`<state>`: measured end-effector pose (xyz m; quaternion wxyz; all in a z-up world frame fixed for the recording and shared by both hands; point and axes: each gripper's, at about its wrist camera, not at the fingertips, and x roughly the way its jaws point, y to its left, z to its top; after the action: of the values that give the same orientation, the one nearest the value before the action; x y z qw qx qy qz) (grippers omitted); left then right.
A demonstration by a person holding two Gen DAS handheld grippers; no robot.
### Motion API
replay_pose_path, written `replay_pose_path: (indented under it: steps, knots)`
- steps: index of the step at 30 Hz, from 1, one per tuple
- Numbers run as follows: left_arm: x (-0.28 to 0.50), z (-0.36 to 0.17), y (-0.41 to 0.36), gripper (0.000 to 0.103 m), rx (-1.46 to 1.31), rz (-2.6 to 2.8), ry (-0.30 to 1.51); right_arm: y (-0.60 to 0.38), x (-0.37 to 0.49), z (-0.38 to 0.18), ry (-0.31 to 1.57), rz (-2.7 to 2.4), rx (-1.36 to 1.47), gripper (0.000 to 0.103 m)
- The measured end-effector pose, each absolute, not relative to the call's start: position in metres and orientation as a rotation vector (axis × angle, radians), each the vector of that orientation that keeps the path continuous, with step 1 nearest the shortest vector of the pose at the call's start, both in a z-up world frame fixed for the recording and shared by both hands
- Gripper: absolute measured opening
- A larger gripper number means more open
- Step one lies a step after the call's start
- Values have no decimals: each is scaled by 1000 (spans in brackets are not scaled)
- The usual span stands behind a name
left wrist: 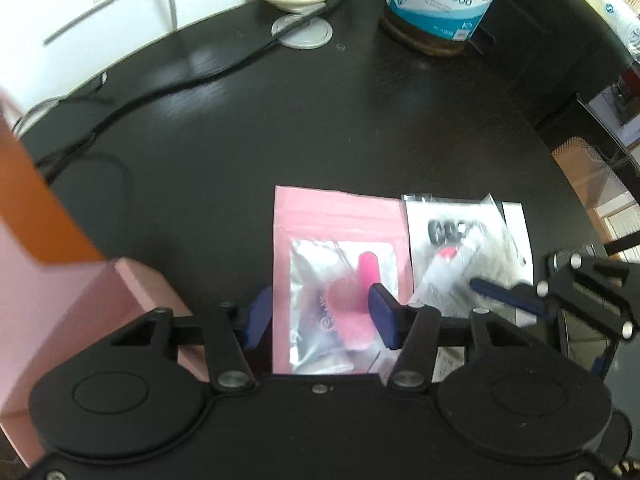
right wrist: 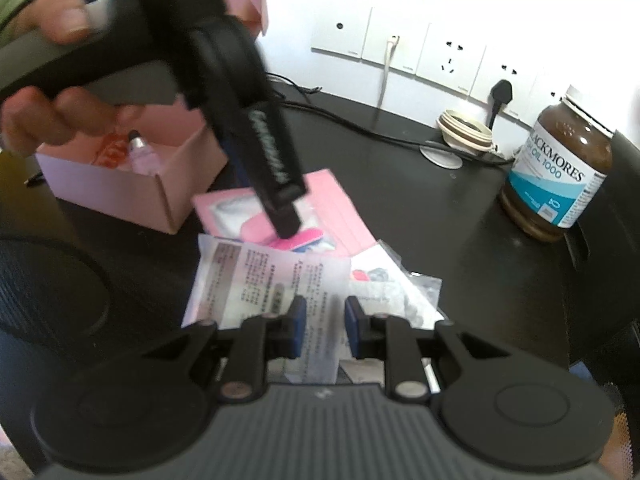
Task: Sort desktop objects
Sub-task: 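Grasp the pink zip bag with the left gripper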
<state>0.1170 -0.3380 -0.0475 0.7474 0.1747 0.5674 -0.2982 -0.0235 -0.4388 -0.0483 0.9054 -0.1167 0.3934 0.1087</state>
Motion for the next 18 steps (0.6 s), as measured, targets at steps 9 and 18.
replay_pose_path:
  steps: [9,18]
  knots:
    - [76,-44,-321,50,314,-720,1219,-437,-27,-46,811,219,-280,21]
    - [93,-42,-308,49,135,-687,1258,-430,-33,-49,811,205,-309,21]
